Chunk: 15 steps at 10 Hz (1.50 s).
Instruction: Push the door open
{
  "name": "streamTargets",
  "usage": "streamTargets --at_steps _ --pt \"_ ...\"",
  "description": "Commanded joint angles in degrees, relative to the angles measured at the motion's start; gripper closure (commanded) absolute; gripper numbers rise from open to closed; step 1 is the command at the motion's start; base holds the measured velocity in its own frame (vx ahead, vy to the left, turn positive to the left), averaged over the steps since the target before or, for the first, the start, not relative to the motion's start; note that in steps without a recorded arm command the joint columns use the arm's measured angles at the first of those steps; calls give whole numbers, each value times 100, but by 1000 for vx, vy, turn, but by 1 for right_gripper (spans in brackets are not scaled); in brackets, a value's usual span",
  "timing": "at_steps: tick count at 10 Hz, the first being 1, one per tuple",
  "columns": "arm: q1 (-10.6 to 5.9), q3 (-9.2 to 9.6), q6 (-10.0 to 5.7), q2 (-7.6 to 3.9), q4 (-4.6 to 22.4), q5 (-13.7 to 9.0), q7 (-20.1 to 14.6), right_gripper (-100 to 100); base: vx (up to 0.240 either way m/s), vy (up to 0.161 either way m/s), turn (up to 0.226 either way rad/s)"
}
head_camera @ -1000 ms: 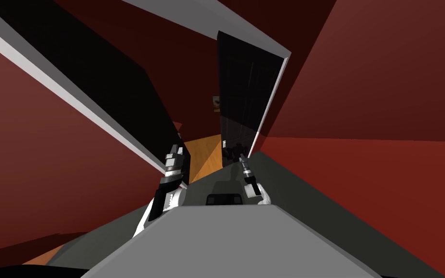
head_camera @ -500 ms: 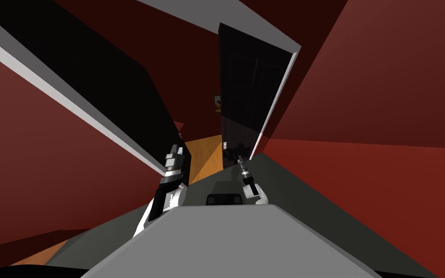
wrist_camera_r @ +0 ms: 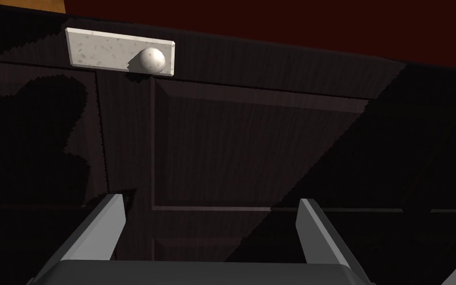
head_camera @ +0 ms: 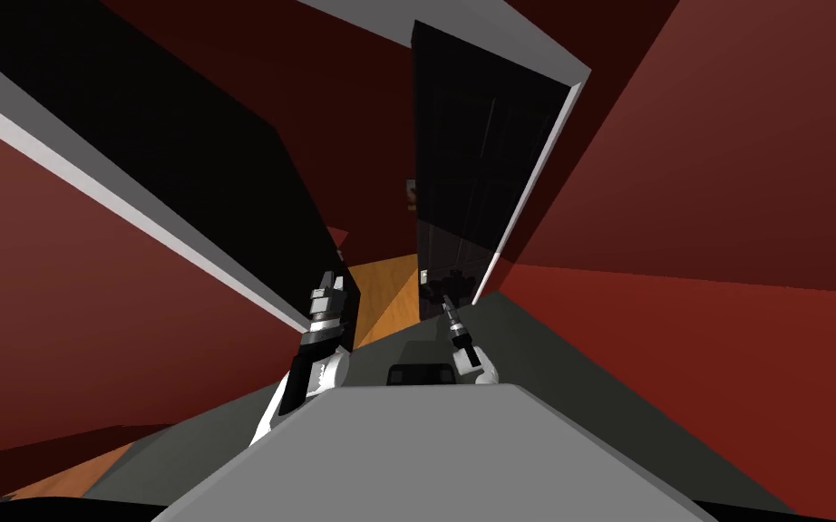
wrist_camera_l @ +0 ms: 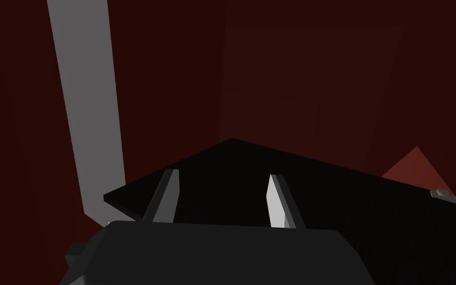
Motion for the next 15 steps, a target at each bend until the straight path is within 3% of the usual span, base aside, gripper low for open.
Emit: streamTargets --at_steps 1,7,13,14,15 --pt "-81 11 -88 36 262 12 -10 -100 91 -41 65" --pt "-394 84 -254 260 1164 78 -61 -100 113 -57 70" --pt "-608 133 -367 480 1778 122 -96 -100 106 -56 50" --pt "-589 127 -345 450 1701 116 -92 -100 50 -29 16" --pt "-603 114 -354 291 1729 107 -93 -100 105 21 23"
